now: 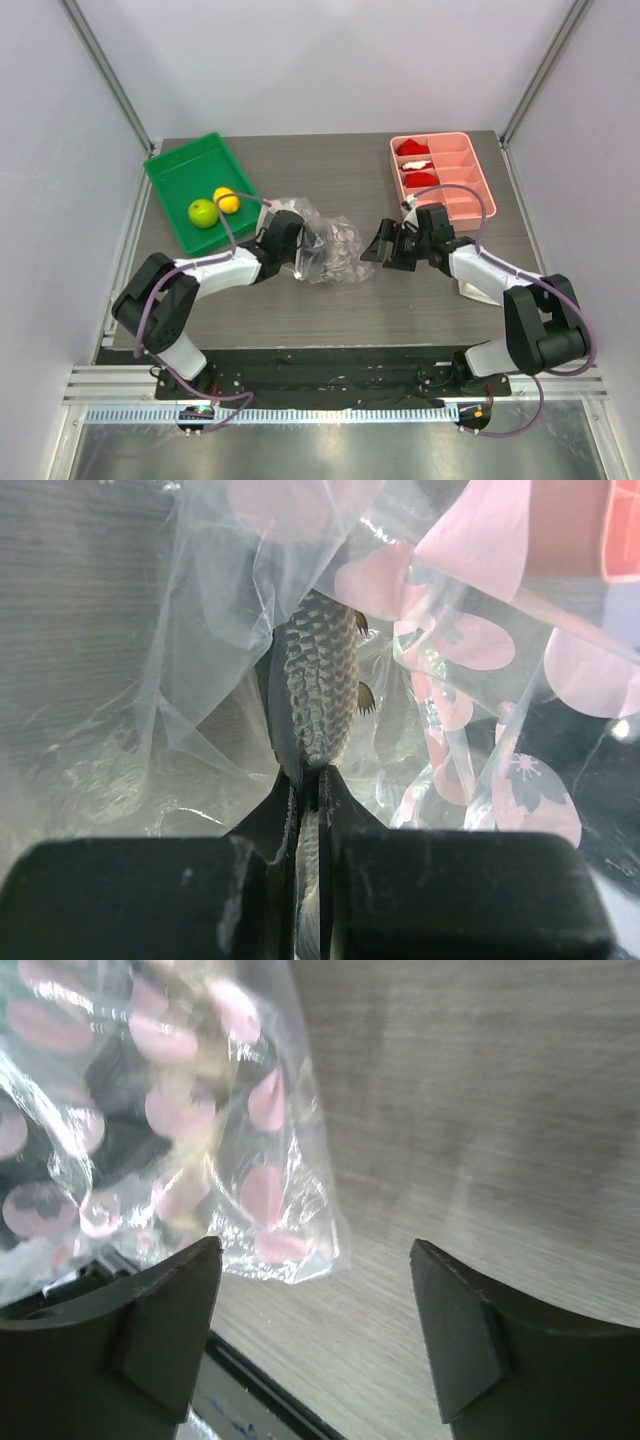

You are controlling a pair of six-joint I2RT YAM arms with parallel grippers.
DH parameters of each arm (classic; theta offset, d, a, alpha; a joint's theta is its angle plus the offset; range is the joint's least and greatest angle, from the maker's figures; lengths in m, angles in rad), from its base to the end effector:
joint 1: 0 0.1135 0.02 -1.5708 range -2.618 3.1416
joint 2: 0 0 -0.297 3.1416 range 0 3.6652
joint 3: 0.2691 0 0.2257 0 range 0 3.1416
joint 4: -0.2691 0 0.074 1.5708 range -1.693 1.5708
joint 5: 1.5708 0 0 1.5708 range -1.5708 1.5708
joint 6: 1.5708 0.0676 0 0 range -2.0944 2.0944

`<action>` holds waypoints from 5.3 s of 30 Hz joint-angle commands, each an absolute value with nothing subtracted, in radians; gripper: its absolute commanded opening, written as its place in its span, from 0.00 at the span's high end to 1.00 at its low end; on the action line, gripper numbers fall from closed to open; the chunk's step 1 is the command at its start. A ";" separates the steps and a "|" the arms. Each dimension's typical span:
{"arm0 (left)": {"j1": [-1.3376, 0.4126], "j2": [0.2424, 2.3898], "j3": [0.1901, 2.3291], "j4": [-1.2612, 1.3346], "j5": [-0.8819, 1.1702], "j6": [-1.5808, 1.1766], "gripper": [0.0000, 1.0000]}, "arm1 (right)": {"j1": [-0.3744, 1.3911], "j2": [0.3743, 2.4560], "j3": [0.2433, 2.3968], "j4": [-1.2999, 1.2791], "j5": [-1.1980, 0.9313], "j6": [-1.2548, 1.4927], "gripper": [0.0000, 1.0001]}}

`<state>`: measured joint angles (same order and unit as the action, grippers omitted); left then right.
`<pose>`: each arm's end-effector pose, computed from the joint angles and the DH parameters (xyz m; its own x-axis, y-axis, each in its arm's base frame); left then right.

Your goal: Open the zip-top bag and remove the fake food

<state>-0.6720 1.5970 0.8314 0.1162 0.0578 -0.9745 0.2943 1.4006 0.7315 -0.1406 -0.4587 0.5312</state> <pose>0.2628 -0.2141 0.2173 -0.8098 -0.4113 -0.4184 -0.0223 0.7342 -0.6786 0.2501 0.1071 0.2208 -0.8773 0.2087 -0.4323 -0.1252 0.7699 0.6258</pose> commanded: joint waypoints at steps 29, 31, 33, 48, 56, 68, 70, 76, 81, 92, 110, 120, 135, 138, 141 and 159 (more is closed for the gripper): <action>-0.703 1.687 0.808 0.267 -0.083 -0.911 0.62 | 0.357 1.853 0.979 0.170 -0.518 0.660 0.66; -0.701 1.681 0.799 0.284 -0.081 -0.913 0.69 | 0.364 1.856 0.979 0.172 -0.520 0.660 0.67; -0.703 1.672 0.790 0.305 -0.083 -0.916 0.74 | 0.365 1.862 0.977 0.173 -0.523 0.660 0.69; -0.707 1.706 0.772 0.417 -0.052 -0.942 0.74 | 0.394 1.885 0.971 0.176 -0.534 0.661 0.77; -0.706 1.724 0.814 0.342 -0.106 -0.923 1.00 | 0.390 1.829 0.942 0.088 -0.468 0.634 0.56; -0.707 1.617 0.818 0.196 -0.049 -0.919 1.00 | 0.362 1.486 0.695 -0.063 -0.403 0.522 0.24; -0.706 1.598 0.818 0.190 -0.037 -0.923 1.00 | 0.364 1.485 0.669 -0.019 -0.428 0.522 0.24; -0.706 1.563 0.816 0.183 -0.023 -0.950 1.00 | 0.364 1.534 0.579 0.202 -0.569 0.649 0.36; -0.706 1.565 0.815 0.202 0.026 -0.968 1.00 | 0.362 1.557 0.557 0.317 -0.611 0.706 0.83; -0.704 1.379 0.784 0.005 -0.026 -0.974 1.00 | 0.216 1.430 0.623 0.018 -0.232 0.482 0.98; -0.704 1.321 0.744 0.063 -0.023 -0.971 1.00 | 0.212 1.408 0.638 0.009 -0.318 0.499 0.62; -0.706 1.436 0.779 0.140 -0.006 -0.959 0.93 | 0.213 1.578 0.943 -0.044 -0.296 0.538 0.37; -0.689 1.499 0.776 0.166 -0.040 -0.968 0.78 | 0.262 1.713 1.273 -0.201 -0.020 0.408 0.25; -0.689 1.494 0.770 0.161 -0.051 -0.968 0.78 | 0.261 1.794 1.357 -0.183 -0.027 0.408 0.25; -0.687 1.497 0.767 0.164 -0.060 -0.973 0.77 | 0.270 1.906 1.458 -0.186 -0.110 0.411 0.28; -0.647 1.673 0.834 0.331 0.026 -0.969 0.48 | 0.359 1.967 1.241 -0.037 -0.301 0.563 0.47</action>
<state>-0.6556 1.6478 0.7853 0.2371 -0.0048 -0.9859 0.3485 2.0338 1.3407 -0.0818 -0.2504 0.4995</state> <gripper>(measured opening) 0.498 0.545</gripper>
